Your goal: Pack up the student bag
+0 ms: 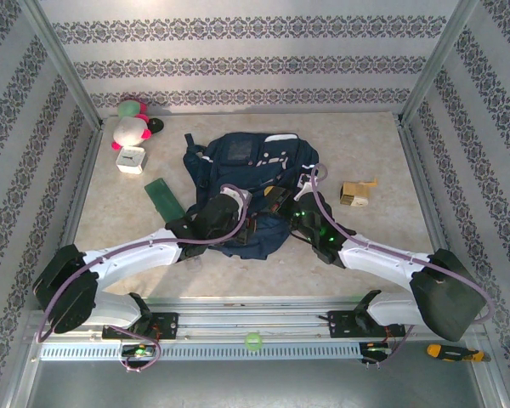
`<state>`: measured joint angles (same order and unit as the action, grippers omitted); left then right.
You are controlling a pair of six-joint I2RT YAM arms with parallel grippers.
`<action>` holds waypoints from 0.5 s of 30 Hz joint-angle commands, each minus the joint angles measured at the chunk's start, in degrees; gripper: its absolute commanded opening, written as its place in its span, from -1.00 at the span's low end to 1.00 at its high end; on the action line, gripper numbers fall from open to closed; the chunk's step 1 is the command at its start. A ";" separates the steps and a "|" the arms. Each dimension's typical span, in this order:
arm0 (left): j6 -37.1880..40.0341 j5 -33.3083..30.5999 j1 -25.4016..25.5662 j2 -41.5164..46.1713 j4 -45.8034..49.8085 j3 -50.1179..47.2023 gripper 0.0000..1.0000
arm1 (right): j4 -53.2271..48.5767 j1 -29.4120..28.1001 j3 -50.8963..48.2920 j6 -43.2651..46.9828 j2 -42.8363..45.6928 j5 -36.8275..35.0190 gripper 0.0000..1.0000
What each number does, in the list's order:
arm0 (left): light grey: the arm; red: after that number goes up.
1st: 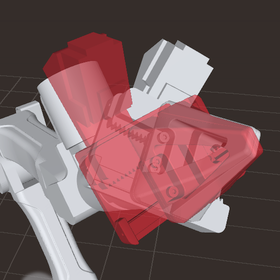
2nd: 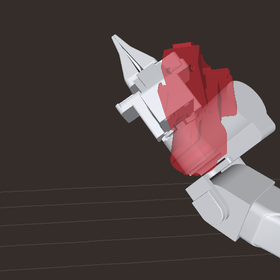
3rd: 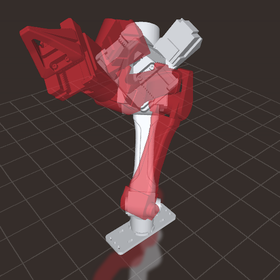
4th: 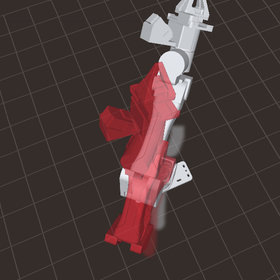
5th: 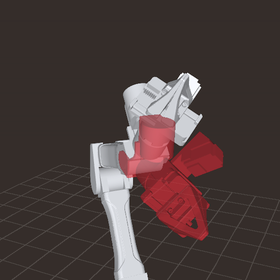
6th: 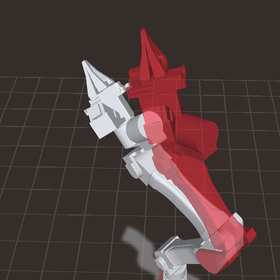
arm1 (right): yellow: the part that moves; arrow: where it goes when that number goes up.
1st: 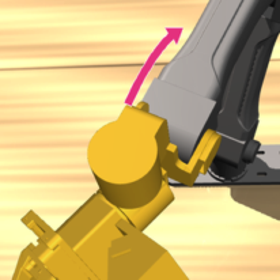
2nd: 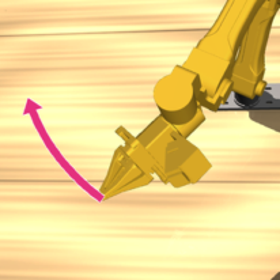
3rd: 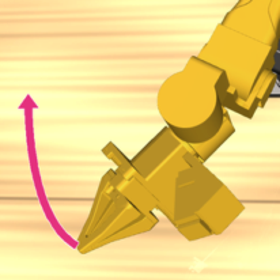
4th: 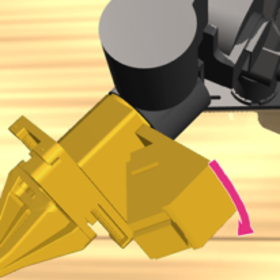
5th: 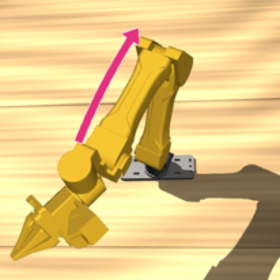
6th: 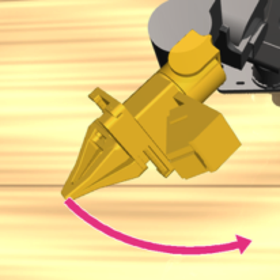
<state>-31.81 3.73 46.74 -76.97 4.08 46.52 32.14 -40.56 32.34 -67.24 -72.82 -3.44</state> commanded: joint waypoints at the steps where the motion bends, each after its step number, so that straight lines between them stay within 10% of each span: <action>1: -1.22 -5.34 -2.27 2.34 7.43 -0.27 -1.00 | 4.35 1.81 0.53 0.34 3.00 3.70 -1.00; 11: 0.09 -5.79 -7.81 7.48 9.68 -6.99 -1.00 | 2.39 10.76 -0.77 -1.19 5.31 13.74 -1.00; 15: 6.69 9.14 -9.82 8.59 2.16 -9.26 -1.00 | -10.43 21.28 3.43 3.86 2.00 26.27 -0.68</action>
<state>-29.36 6.55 38.30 -69.36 7.66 38.52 26.74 -24.97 32.34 -67.40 -70.70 15.20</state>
